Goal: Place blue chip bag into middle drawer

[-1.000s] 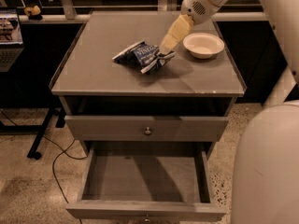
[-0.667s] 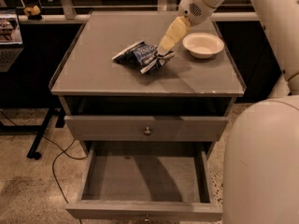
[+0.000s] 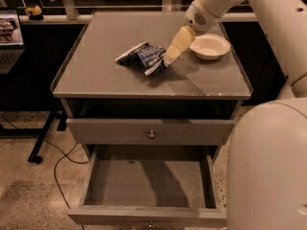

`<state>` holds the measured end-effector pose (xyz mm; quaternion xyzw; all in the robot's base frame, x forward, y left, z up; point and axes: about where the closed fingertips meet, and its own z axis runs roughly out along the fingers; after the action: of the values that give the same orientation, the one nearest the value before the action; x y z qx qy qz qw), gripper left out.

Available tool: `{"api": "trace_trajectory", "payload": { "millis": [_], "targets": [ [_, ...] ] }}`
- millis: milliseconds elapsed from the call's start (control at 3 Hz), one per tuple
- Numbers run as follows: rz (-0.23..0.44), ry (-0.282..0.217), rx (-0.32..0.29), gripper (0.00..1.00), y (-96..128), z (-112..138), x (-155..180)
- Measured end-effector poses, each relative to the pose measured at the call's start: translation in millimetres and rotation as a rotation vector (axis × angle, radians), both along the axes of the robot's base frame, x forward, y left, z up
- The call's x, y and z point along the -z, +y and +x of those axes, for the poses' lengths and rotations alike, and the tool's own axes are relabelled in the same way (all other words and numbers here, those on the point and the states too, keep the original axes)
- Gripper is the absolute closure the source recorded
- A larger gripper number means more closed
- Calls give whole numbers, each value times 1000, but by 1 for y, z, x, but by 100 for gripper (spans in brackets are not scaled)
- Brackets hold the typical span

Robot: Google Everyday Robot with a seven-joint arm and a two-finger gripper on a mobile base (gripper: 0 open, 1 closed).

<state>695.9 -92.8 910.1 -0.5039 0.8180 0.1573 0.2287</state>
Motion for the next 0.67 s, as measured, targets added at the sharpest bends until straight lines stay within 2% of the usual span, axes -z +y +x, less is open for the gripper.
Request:
{"api": "trace_trajectory", "payload": {
  "millis": [333,667],
  "targets": [
    [-4,43,-4,0,-7,-6,22],
    [-4,43,-4,0,-7,-6,22]
  ]
}}
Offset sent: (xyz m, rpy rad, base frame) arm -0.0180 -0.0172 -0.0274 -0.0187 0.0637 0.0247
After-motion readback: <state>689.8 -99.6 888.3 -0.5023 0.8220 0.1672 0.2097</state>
